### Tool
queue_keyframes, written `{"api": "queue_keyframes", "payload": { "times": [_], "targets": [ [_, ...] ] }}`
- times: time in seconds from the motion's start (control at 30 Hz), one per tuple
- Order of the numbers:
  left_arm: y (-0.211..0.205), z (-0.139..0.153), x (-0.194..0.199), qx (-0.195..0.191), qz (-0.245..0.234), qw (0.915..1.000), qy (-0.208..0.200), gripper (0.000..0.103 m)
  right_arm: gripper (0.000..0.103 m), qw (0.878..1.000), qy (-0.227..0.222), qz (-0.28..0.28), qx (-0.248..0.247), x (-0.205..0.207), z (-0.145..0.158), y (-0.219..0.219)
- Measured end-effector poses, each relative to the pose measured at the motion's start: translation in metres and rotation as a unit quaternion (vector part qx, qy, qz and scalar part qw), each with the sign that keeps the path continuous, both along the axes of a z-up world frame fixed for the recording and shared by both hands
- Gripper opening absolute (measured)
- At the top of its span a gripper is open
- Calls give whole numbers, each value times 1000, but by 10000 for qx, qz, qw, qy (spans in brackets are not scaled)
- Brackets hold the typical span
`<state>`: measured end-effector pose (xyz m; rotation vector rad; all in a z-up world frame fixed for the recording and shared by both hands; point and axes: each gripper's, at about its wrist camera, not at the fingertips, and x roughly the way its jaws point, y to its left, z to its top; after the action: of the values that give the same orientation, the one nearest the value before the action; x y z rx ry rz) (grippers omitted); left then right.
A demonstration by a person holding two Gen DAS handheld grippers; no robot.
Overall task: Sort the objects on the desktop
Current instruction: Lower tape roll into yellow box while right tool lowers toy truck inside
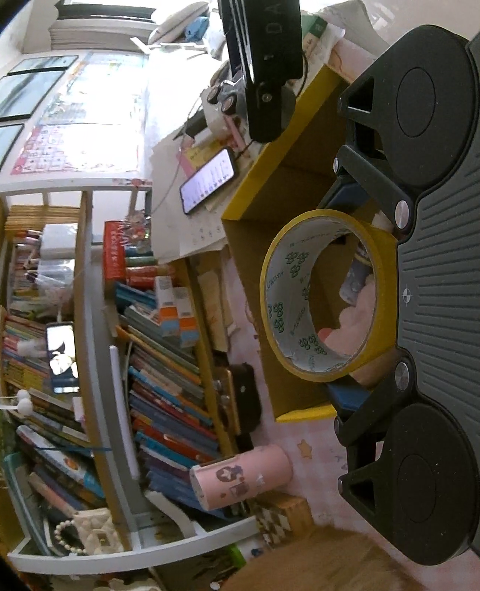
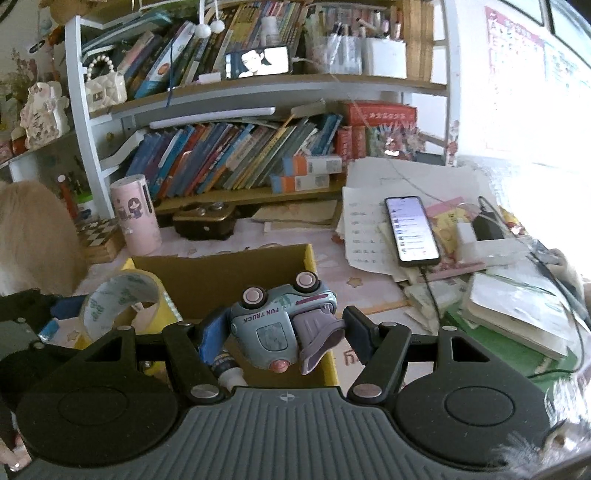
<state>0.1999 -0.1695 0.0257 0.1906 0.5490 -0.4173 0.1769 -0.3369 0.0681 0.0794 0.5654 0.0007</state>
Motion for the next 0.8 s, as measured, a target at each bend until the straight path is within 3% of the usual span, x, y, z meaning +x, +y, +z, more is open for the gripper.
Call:
{"api": "queue_keyframes", "payload": {
  "times": [0.53,0.8],
  "targets": [
    [-17,-26,14,284,-113,9980,544,91,64,9934,682,885,-256,74,-26,16],
    [-13,-28,21,139,-28,9962,861,91,64,9839,1199,1293,-306,107,-44,25]
  ]
}}
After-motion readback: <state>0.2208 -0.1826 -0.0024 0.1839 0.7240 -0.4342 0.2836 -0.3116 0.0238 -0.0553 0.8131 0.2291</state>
